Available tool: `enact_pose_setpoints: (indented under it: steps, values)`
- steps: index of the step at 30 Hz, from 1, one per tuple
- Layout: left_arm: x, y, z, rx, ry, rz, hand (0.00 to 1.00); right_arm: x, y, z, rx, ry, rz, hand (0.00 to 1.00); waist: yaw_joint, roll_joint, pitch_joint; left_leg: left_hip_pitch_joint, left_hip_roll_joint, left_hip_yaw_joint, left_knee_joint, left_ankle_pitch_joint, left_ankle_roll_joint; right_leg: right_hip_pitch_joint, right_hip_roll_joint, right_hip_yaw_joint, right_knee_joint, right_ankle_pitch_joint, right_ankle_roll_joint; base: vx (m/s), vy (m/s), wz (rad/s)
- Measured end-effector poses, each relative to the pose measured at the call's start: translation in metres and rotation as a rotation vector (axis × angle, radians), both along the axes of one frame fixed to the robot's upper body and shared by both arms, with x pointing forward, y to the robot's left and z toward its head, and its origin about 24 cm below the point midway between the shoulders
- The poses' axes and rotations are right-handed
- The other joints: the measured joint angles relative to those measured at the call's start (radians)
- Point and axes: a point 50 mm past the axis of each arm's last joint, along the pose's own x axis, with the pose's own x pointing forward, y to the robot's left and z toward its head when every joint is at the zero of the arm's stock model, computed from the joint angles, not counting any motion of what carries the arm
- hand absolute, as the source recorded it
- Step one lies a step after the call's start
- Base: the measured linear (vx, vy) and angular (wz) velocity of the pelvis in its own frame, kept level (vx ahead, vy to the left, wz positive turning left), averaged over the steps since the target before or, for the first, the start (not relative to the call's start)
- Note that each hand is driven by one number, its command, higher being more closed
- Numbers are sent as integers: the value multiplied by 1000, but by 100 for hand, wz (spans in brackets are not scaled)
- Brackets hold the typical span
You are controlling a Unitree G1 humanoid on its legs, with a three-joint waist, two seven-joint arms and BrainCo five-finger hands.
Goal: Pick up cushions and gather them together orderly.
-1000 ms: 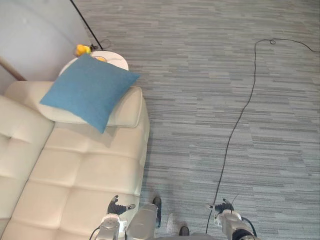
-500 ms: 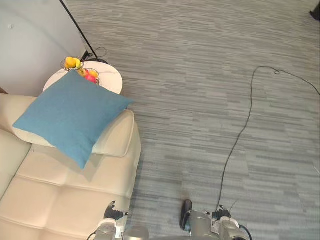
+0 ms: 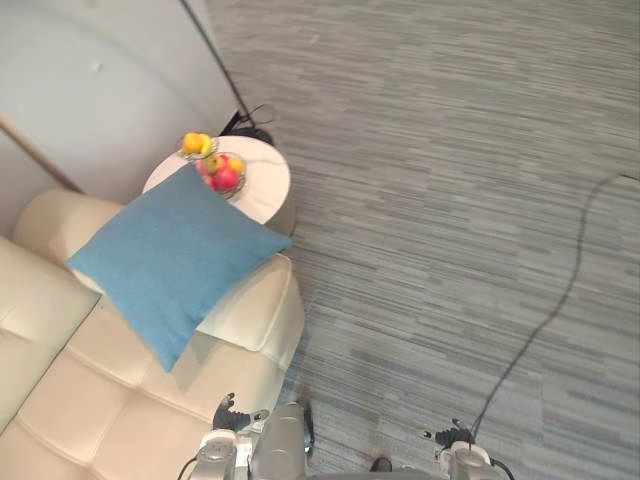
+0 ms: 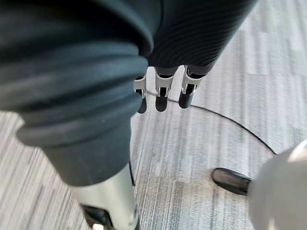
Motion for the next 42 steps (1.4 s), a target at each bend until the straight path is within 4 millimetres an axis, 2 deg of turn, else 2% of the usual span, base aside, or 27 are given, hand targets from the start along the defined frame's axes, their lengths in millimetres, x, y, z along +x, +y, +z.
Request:
enact_pose_setpoints:
  steps: [2, 3, 5, 6, 7, 9, 11, 12, 13, 15, 16, 17, 18, 21, 22, 23, 24, 25, 27, 29, 32, 37, 42]
  values:
    - [-5, 2, -3, 4, 25, 1, 0, 4, 0, 1, 1, -10, 5, 0, 16, -5, -4, 26, -15, 0, 27, -54, 12, -2, -33, 14, 85, 6, 15, 328, 145, 9]
    - [-13, 2, -6, 3, 53, -2, 0, 3, 2, 1, 7, -8, 10, 0, 20, -1, -5, 89, -30, -11, 24, -89, 16, -21, -73, 31, 258, 3, 20, 283, 163, 13]
    - [-13, 0, -6, 9, 60, -37, 0, 0, 5, -1, 10, -2, 21, 0, 10, 1, -7, 157, -58, -55, 6, -114, 24, -67, -125, 47, 484, 2, 21, 371, 172, 65]
    - [-7, -2, -4, 13, 50, -74, 0, -2, 7, -2, 13, 4, 23, 0, 1, 3, -9, 201, -77, -100, -12, -123, 25, -111, -130, 70, 603, -31, 28, 325, 97, 99]
    - [-5, -4, -4, 15, 45, -85, 0, -3, 6, -2, 13, 4, 24, 0, -2, 6, -11, 213, -81, -120, -22, -124, 25, -134, -126, 81, 632, -45, 30, 302, 53, 120]
    - [-1, -7, -3, 14, 36, -101, 0, 1, 6, 0, 9, -10, 25, 0, -17, 13, -22, 247, -86, -181, -50, -124, 25, -215, -101, 92, 630, -76, 19, 283, 15, 95]
    - [6, -15, -2, -4, 18, -107, 0, 0, 6, 0, 8, -15, 24, 0, -33, 31, -21, 300, -87, -281, -83, -124, 25, -300, -35, 190, 510, -85, 14, 305, -47, 107]
    - [7, -18, -2, -10, 14, -107, 0, 0, 6, 0, 8, -16, 22, 0, -35, 33, -22, 308, -88, -299, -89, -125, 24, -313, -20, 220, 487, -84, 14, 253, -136, 131]
    - [13, -26, 0, -32, -9, -110, 0, -3, 5, -1, 9, -13, 15, 0, -39, 40, -22, 323, -89, -363, -92, -132, 14, -353, 28, 339, 405, -69, 14, 196, -147, 110]
    - [18, -36, 1, -55, -29, -110, 0, -4, 5, -1, 11, -16, 6, 0, -42, 39, -23, 335, -96, -439, -84, -149, -1, -393, 68, 467, 326, -30, 15, 263, -276, 141]
    - [18, -39, 1, -66, -32, -105, 0, -8, 4, -1, 14, -14, -4, 0, -46, 30, -26, 336, -104, -499, -55, -179, -22, -404, 76, 525, 275, 17, 5, 221, -333, 145]
    - [17, -41, 1, -73, -30, -101, 0, -9, 5, -2, 17, -13, -7, 0, -46, 24, -27, 334, -116, -528, -35, -201, -31, -403, 70, 535, 265, 41, -4, 297, -485, 170]
    - [12, -44, -2, -86, -19, -85, 0, -15, 9, -3, 33, -9, -25, 0, -45, 7, -37, 335, -130, -586, 24, -254, -53, -404, 48, 500, 318, 77, -24, 308, -484, 140]
    - [10, -53, -2, -117, -24, -70, 0, -14, 4, -2, 24, -22, -59, 0, -44, 49, -76, 284, -57, -559, 54, -261, -79, -401, 58, 363, 326, 35, -68, 215, -295, 122]
    - [9, -59, -3, -136, -24, -60, 0, -10, 4, 0, 22, -41, -57, 0, -45, 64, -80, 262, -15, -493, 45, -249, -100, -396, 59, 305, 319, 31, -77, 237, -337, 118]
    - [9, -61, -3, -142, -23, -59, 0, -8, 4, 1, 22, -46, -57, 0, -44, 70, -77, 257, 4, -459, 42, -243, -110, -383, 59, 281, 312, 31, -78, 165, -269, 123]
    - [9, -64, -3, -150, -22, -59, 0, -8, 4, 1, 25, -47, -60, 0, -50, 71, -75, 248, 40, -365, 31, -230, -122, -354, 54, 230, 287, 31, -79, 141, -264, 131]
    - [9, -66, -3, -153, -23, -66, 0, -10, 4, 1, 24, -45, -64, 0, -60, 63, -72, 251, 77, -241, 26, -210, -117, -313, 42, 174, 258, 28, -84, 70, -180, 133]
    - [9, -68, -3, -153, -22, -81, 0, -10, 1, 1, 20, -56, -76, 0, -62, 57, -73, 253, 105, -132, -6, -168, -105, -294, 29, 128, 235, 24, -90, 0, -107, 101]
    - [8, -62, -3, -143, -18, -83, 0, -4, -2, 4, 16, -76, -77, 0, -66, 54, -76, 269, 91, -113, -107, -123, -141, -298, 19, 100, 206, 37, -81, -18, 5, 66]
    - [6, -52, -5, -119, -4, -84, 0, -5, 1, 3, 30, -74, -88, 0, -66, 46, -80, 274, 79, -118, -137, -105, -138, -272, 23, 88, 147, 72, -76, 12, 63, 16]
    - [-8, -37, -10, -82, 48, -81, 0, -8, -1, 2, 24, -69, -90, 0, -78, 50, -87, 322, 42, -145, -198, -74, -126, -190, 19, 60, 54, 114, -56, 27, 68, 16]
    - [-11, -23, -9, -84, 36, 2, 0, 3, -9, 8, -5, -110, -87, 0, -78, 47, -88, 334, 28, -171, -238, -37, -123, -158, 19, 29, -1, 145, -58, -5, 18, 21]
